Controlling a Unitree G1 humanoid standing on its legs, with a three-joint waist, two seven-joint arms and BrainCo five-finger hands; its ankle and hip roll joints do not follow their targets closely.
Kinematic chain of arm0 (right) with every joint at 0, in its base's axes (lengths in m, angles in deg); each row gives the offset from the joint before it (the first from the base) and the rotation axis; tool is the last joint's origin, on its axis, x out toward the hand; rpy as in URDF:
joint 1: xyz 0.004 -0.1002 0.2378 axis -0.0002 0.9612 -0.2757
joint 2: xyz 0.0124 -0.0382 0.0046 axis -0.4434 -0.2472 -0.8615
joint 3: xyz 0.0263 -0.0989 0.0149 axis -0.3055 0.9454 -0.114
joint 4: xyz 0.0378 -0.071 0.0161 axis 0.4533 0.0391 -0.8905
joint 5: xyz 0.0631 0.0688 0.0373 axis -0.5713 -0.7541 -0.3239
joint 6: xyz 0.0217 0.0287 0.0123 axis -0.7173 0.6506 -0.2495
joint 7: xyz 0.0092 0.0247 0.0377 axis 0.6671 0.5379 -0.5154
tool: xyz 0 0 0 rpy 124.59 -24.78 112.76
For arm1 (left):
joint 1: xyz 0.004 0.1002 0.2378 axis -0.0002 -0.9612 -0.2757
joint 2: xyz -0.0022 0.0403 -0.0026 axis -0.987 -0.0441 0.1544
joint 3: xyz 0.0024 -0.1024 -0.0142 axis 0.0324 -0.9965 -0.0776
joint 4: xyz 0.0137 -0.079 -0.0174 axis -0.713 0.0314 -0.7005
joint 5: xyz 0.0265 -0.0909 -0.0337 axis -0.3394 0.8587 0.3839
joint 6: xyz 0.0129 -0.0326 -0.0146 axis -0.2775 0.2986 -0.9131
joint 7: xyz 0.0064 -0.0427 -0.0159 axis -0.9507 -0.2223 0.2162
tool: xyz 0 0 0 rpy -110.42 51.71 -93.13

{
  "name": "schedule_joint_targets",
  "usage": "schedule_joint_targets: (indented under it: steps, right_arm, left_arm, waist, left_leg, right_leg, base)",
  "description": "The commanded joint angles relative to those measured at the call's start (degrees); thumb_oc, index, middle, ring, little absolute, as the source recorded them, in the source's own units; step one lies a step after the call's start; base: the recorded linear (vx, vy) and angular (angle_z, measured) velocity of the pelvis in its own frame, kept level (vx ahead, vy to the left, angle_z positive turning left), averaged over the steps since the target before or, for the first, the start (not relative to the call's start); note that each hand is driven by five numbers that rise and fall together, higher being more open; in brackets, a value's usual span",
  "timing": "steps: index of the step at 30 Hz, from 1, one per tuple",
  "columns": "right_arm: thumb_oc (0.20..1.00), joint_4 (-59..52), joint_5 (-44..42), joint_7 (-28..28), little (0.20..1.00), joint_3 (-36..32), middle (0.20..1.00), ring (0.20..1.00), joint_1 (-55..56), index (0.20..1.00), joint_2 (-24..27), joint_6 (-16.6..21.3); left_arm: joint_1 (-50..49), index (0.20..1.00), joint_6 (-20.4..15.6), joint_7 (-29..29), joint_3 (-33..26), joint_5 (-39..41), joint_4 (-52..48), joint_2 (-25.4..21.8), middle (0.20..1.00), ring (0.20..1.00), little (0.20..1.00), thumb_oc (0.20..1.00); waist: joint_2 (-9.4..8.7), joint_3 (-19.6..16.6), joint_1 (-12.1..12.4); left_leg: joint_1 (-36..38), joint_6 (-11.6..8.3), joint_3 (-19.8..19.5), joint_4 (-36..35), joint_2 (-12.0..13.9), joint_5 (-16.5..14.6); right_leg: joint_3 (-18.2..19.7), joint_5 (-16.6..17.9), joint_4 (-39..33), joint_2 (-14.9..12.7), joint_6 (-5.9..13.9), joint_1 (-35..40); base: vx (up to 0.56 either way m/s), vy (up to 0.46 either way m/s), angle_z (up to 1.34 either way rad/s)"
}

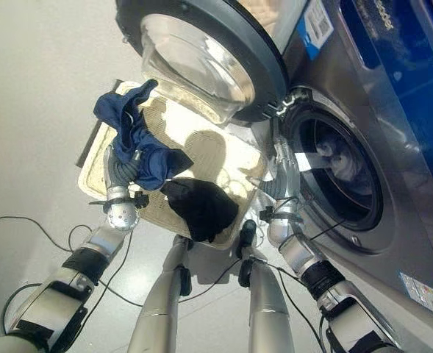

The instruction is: Put the clothes into the washing machine.

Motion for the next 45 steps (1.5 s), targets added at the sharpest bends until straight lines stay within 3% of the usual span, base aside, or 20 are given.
schedule_joint_targets:
  steps: [1, 5, 6, 11, 18, 27, 45]
  right_arm:
    - [1.0, -4.8, 5.0, 5.6, 1.0, 1.7, 1.0, 1.0, -1.7, 1.0, 3.0, 0.2]
    - [1.0, -4.5, 1.4, 11.5, 1.0, 3.7, 1.0, 1.0, -4.2, 1.0, 3.2, 1.7]
    - [1.0, -4.6, -3.5, 16.6, 1.0, 4.5, 1.0, 1.0, -5.7, 1.0, 2.4, 2.6]
    - [1.0, -4.3, -10.7, 25.2, 1.0, 6.1, 1.0, 1.0, -8.6, 1.0, 0.5, 3.6]
    - [1.0, -2.4, -17.8, 30.2, 1.0, 7.0, 1.0, 1.0, -12.4, 1.0, -2.0, 1.5]
    - [1.0, -1.3, -23.9, 33.1, 1.0, 7.3, 1.0, 1.0, -14.6, 1.0, -4.6, -1.2]
    - [1.0, 2.0, -27.9, 31.5, 1.0, 6.9, 1.0, 1.0, -17.5, 1.0, -7.2, -4.5]
  left_arm:
    - [0.3, 0.2, -4.5, 4.9, -0.9, 2.0, -5.6, 0.8, 0.2, 0.2, 0.2, 0.2]
    - [-0.5, 0.2, -4.2, 8.7, 0.1, 2.3, -9.9, 0.7, 0.2, 0.2, 0.2, 0.2]
    - [-0.6, 0.2, -4.6, 10.2, 0.4, 1.7, -11.4, 0.8, 0.2, 0.2, 0.2, 0.2]
    - [0.7, 0.2, -4.3, 12.2, 1.4, 1.0, -12.6, 0.3, 0.2, 0.2, 0.2, 0.2]
    - [3.2, 0.2, -3.7, 14.0, 3.3, 0.5, -12.2, 0.2, 0.2, 0.2, 0.2, 0.2]
    - [4.3, 0.2, -3.1, 16.0, 5.3, 0.3, -12.9, 0.6, 0.2, 0.2, 0.2, 0.2]
    - [6.1, 0.2, -4.4, 22.8, 9.6, 1.8, -14.8, 0.9, 0.2, 0.2, 0.2, 0.2]
  waist:
    - [1.8, -0.1, 1.3]
    - [2.07, -0.1, 2.2]
    - [2.29, -0.1, 2.7]
    - [2.93, -0.1, 3.4]
    - [3.69, -0.1, 4.0]
    - [4.3, -0.1, 4.4]
    - [5.1, -0.1, 5.0]
  left_leg:
    - [2.8, -1.18, 4.5, 5.2, -2.7, -9.7]
    - [3.4, -0.92, 4.0, 5.3, -3.2, -9.9]
    - [3.8, -0.88, 3.7, 5.2, -3.5, -9.8]
    - [4.6, -0.93, 3.0, 5.7, -4.1, -9.7]
    - [5.3, -0.91, 2.5, 5.9, -4.6, -9.5]
    - [5.6, -0.9, 2.1, 6.3, -5.0, -9.3]
    - [4.8, -0.79, 1.9, 7.4, -5.5, -9.2]
  right_leg:
    - [-1.3, 3.6, -5.0, 0.1, 7.45, 2.9]
    - [-1.9, 3.6, -5.2, -0.3, 7.46, 3.7]
    - [-2.2, 3.7, -5.5, -0.5, 7.34, 4.4]
    - [-2.6, 3.7, -5.5, -0.9, 7.03, 5.4]
    - [-2.8, 3.9, -5.7, -1.2, 6.68, 6.3]
    - [-3.0, 4.1, -5.6, -1.3, 6.26, 6.8]
    - [-3.2, 4.3, -4.9, -1.7, 5.96, 6.3]
  base:
    - [-0.01, -0.075, 0.09]
    - [-0.01, -0.062, 0.08]
    - [-0.01, -0.036, 0.06]
    - [0.0, -0.022, 0.11]
    - [0.0, -0.003, 0.01]
    - [0.0, -0.002, 0.01]
    - [0.01, -0.001, 0.02]
